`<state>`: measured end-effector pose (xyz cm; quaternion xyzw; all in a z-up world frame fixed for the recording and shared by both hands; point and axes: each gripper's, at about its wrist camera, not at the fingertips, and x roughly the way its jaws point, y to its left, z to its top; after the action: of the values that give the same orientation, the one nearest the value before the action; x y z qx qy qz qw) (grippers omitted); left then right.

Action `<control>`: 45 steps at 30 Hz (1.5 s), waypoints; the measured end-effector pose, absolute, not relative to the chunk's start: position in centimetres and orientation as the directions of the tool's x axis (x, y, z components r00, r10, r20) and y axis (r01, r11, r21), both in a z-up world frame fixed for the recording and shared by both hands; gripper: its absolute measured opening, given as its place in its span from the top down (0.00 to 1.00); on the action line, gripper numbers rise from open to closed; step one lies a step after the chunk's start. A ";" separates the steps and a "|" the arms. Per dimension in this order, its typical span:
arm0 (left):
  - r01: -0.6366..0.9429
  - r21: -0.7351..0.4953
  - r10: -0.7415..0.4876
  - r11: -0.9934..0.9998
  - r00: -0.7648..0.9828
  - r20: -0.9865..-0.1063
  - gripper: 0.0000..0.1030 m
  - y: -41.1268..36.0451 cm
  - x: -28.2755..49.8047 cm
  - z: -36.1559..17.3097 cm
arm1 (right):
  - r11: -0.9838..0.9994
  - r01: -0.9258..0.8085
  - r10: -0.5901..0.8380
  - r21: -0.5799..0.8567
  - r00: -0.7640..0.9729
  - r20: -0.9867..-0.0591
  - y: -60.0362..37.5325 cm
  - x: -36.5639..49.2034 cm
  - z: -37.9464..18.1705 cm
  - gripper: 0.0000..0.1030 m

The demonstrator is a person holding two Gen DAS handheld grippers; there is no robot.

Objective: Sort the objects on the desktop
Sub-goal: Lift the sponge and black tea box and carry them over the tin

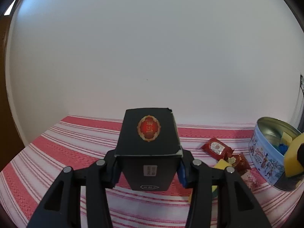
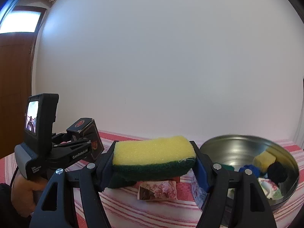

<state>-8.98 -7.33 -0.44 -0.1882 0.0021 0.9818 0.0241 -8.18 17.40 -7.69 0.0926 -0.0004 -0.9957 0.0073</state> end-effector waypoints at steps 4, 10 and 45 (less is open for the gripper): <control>-0.029 -0.017 0.033 -0.999 -0.930 -0.365 0.55 -6.7 -9.0 -0.6 | -0.999 0.010 -0.004 -0.033 -0.984 -0.177 17.0 -8.2 -7.9 0.30; -0.001 -0.037 0.014 -0.999 -0.935 -0.354 0.55 -7.0 -7.9 -0.5 | -0.998 -0.008 0.017 -0.058 -0.986 -0.164 17.4 -8.5 -8.2 0.30; -0.020 -0.013 0.023 -1.000 -0.950 -0.311 0.54 -3.6 -3.7 0.0 | -0.978 -0.129 0.136 -0.162 -0.990 -0.032 22.4 -3.0 -8.2 0.30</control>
<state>-3.66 -3.61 -0.05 -0.1576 -0.0048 0.9874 0.0108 -3.02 22.42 -8.23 0.0214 0.0799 -0.9943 -0.0668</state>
